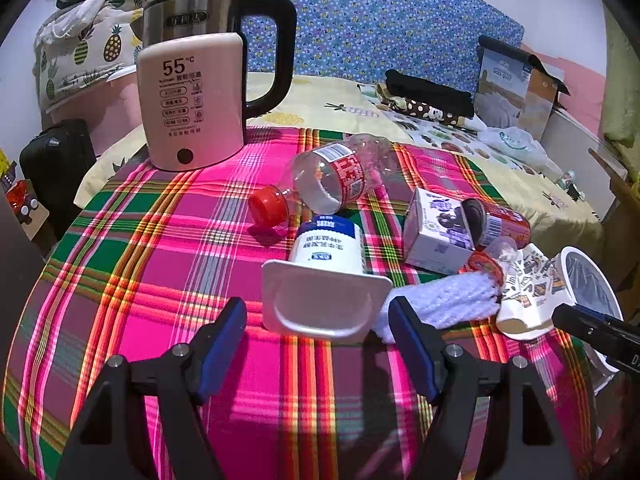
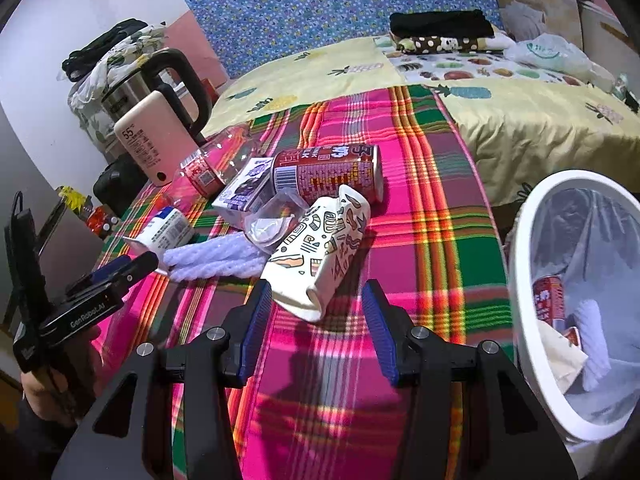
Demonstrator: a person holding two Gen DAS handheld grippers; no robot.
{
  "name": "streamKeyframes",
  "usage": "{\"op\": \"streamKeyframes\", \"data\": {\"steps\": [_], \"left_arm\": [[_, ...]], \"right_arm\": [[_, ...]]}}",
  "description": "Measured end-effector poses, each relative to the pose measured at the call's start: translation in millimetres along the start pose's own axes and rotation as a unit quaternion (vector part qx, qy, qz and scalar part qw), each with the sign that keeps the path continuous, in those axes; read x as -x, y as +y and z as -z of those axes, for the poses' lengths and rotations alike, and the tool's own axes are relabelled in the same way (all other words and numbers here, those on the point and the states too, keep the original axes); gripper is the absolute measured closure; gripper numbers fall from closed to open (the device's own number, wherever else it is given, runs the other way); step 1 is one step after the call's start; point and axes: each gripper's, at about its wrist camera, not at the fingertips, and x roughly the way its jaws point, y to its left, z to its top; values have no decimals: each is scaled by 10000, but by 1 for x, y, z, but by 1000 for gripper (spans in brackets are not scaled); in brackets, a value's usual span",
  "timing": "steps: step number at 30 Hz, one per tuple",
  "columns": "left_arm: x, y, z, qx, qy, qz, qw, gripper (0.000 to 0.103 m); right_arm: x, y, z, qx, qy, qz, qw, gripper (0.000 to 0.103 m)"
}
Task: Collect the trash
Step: 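Move both open tools back toward the remaining items on the table, then grasp the white yogurt cup with the left tool while the right tool grasps the patterned paper cup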
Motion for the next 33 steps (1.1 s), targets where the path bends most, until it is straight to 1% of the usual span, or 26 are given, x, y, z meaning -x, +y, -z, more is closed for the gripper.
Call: {"op": "streamKeyframes", "data": {"steps": [5,6,7,8,9,10,12,15,25,33], "left_arm": [[-7,1,-3,31,19,8,10000,28],[-9,1,-2,24,21,-7,10000,28],[-10,2,-3,32,26,-3,10000,28],[-11,2,-3,52,30,9,10000,29],[-12,3,-3,64,32,6,10000,34],[-12,3,-3,68,35,-3,10000,36],[-12,3,-3,77,15,-21,10000,36],[-10,3,-3,96,-20,-31,9999,36],[12,0,5,43,-187,-14,9998,37],[42,-6,10,22,-379,11,9993,37]], "right_arm": [[-8,-1,-1,-31,87,-38,10000,54],[-9,-1,-1,-28,81,-37,10000,56],[-9,-1,0,-19,82,-44,10000,61],[-9,-1,0,-17,87,-32,10000,74],[-9,-1,-1,-20,76,-16,10000,78],[-8,-2,-1,-29,59,-16,10000,80],[-7,-4,-1,-55,32,-6,10000,88],[-3,-7,0,-97,-27,4,9999,92],[12,-5,7,-22,-150,33,9999,94],[34,-8,14,-79,-347,49,9994,94]]}}
